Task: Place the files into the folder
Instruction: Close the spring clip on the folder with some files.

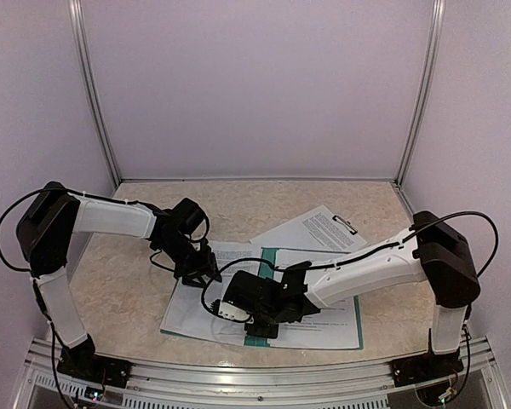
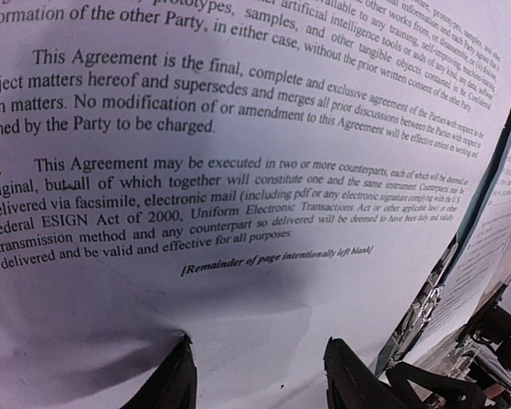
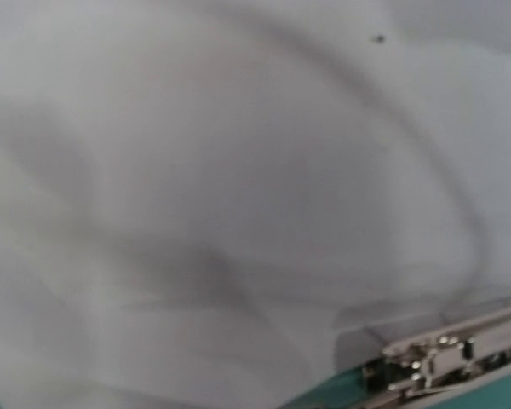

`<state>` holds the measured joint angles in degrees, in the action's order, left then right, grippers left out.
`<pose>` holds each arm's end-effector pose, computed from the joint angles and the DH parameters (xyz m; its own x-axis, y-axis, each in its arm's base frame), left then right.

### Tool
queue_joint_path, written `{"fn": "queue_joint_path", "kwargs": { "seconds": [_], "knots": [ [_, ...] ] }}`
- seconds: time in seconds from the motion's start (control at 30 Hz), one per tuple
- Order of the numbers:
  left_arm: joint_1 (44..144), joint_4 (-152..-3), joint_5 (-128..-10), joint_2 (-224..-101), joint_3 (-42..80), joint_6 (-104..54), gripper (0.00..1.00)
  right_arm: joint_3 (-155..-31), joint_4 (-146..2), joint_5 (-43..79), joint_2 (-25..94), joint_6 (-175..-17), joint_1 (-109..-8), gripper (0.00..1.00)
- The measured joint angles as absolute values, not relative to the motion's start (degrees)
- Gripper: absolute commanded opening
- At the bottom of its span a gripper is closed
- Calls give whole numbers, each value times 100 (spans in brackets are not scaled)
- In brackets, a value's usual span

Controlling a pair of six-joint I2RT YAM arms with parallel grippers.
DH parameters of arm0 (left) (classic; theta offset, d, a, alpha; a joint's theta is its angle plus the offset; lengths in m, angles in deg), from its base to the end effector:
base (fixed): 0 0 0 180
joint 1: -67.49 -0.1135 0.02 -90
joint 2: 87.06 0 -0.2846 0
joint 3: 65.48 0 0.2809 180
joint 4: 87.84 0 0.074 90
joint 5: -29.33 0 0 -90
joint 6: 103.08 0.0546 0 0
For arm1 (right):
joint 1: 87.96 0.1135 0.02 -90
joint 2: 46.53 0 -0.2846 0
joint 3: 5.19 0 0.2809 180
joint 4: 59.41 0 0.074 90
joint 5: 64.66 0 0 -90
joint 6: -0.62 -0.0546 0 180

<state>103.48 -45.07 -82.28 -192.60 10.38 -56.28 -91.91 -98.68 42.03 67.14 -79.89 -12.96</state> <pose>0.2940 -0.2383 0.1297 -0.9979 -0.0618 0.0206 -0.0643 0.8843 -0.4624 0.1279 0.4167 0.1313 -0.0860 -0.9311 -0.3544 -0.9221 0.2091 -0.3257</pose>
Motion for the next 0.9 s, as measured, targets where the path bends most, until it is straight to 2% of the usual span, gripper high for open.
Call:
{"fn": "queue_joint_path", "kwargs": {
  "seconds": [0.63,0.9],
  "knots": [
    [10350,-4505,-8237,-19268,1042,-5624,49,-9453,-10192,4889,6882,-7879,-1169,8],
    [10359,-4503,-8235,-19275,1053,-5609,49,-9469,-10253,4972,6882,-7940,-1156,3]
  ]
}}
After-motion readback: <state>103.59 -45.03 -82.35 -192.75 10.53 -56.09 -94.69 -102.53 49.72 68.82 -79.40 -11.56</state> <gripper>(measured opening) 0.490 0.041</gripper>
